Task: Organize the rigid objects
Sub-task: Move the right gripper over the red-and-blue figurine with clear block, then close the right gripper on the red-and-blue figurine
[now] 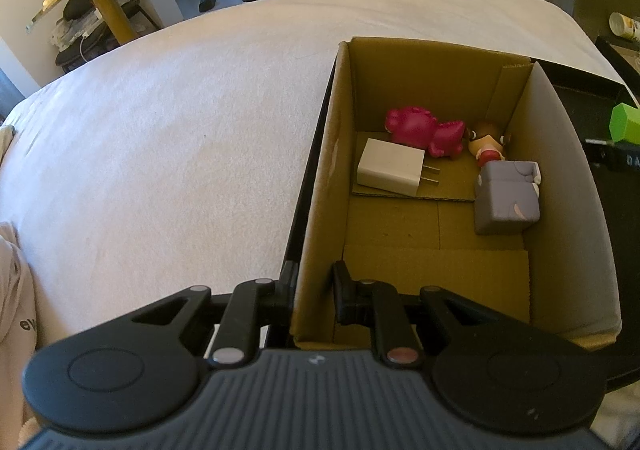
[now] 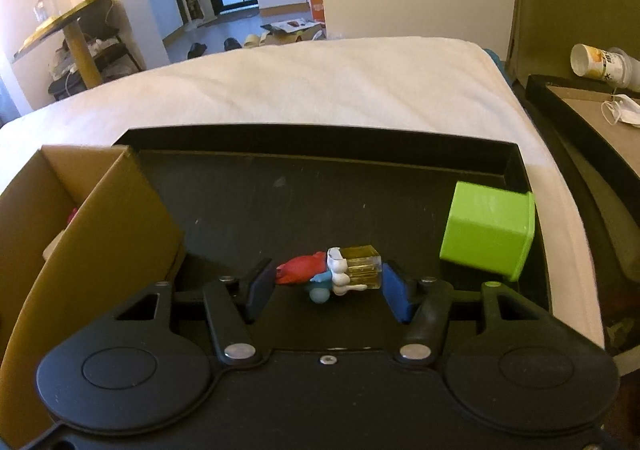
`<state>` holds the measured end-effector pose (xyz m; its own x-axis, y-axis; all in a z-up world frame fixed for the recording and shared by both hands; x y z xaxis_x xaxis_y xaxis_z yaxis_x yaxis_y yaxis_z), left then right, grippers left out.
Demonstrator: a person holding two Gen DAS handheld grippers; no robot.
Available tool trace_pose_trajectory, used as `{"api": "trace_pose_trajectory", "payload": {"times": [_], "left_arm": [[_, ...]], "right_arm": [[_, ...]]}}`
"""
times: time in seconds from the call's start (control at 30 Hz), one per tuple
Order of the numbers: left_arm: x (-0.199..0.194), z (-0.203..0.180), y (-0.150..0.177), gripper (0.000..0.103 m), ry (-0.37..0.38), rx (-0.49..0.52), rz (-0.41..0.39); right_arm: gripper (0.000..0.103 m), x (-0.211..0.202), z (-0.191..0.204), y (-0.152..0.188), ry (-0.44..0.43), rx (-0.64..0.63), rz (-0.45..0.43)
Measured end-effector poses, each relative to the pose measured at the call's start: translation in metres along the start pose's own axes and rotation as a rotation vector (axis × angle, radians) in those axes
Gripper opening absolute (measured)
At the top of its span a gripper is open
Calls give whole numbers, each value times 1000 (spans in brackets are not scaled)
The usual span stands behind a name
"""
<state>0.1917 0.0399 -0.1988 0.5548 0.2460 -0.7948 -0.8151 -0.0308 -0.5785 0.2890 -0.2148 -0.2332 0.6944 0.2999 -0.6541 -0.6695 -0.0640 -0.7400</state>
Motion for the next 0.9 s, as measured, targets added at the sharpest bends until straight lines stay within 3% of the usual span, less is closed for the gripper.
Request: {"api": "trace_pose_trajectory", "payload": {"times": [0.53, 0.77, 0.9], "left_arm": [[-3, 7, 2, 13, 53, -42, -1], [-4, 8, 2, 13, 57, -44, -3], [-2, 9, 2, 13, 58, -50, 0]], "right_arm": [[59, -22, 5, 13, 11, 44, 134], [82, -16, 5, 16, 34, 11, 131], [82, -10, 8, 15, 23, -29, 113]]}}
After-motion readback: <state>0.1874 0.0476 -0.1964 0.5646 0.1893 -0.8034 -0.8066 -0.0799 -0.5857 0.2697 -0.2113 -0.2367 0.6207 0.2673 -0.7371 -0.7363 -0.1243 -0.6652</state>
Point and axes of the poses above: each gripper's, at about its wrist camera, not at the fingertips, and x roughly the way its jaws point, z to its left, y to its underside, the point moved 3 cm from there along x, roughly the way its jaws point, and after that the axes turned 8 degrees about -z, right-handed, at the moved point
